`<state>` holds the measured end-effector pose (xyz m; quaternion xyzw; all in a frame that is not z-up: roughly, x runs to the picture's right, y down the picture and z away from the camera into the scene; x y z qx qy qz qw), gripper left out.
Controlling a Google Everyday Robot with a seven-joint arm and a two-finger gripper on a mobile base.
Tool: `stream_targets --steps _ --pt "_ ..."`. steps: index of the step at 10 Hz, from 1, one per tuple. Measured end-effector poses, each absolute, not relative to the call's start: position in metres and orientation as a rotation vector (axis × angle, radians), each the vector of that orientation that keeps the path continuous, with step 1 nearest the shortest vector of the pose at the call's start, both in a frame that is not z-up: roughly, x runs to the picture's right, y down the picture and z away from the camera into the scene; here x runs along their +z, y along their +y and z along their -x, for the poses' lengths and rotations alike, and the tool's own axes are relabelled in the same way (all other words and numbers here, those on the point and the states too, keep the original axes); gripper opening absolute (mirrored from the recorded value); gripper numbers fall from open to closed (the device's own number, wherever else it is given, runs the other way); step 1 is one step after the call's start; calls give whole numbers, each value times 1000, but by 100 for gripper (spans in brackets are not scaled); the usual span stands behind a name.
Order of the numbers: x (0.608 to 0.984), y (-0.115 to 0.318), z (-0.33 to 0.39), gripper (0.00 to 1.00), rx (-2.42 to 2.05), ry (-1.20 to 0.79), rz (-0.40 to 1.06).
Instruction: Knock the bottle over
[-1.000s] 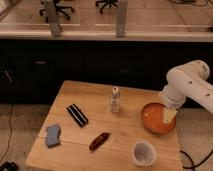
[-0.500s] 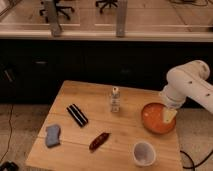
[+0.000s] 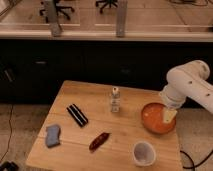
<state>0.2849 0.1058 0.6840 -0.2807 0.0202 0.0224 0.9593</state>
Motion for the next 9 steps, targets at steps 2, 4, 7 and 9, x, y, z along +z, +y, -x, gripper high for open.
stream_targets --steps 2,4,7,9 --pt "684 106 -285 80 45 41 569" --pt "685 104 -285 75 46 40 567" --pt "699 85 -276 72 26 21 553" --pt "699 86 -280 72 22 23 556"
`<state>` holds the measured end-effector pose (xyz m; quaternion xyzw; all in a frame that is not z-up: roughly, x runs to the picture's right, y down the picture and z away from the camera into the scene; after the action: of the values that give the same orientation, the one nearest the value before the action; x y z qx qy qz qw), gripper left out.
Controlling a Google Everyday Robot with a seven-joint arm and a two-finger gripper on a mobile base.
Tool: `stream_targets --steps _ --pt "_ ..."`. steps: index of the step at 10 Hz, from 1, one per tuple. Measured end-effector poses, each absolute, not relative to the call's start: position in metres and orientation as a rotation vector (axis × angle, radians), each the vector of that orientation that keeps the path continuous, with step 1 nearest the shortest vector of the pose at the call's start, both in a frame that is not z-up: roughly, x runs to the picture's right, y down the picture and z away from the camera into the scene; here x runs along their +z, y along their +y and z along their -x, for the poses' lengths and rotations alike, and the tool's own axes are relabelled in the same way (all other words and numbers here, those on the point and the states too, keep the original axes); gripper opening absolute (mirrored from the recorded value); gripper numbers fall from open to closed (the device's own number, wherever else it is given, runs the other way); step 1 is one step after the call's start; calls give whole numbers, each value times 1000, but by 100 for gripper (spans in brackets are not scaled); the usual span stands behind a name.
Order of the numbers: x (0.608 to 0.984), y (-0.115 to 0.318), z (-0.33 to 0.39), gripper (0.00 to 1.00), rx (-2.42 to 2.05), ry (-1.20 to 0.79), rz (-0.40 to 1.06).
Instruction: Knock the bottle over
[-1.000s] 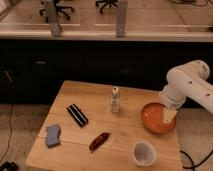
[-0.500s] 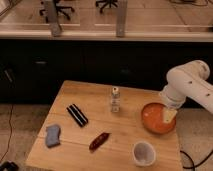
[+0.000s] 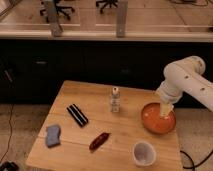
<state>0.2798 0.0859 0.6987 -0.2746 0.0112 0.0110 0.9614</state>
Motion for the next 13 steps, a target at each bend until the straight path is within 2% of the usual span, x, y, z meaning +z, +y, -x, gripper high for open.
stream_targets --steps 1,3,8,10,13 --pt "700 84 -278 69 11 20 553" --pt "710 72 -263 51 -14 10 549" --pt "723 62 -245 22 -62 0 547" --pt "732 56 -238 4 -95 5 549" --pt "747 45 -199 2 -163 -11 552"
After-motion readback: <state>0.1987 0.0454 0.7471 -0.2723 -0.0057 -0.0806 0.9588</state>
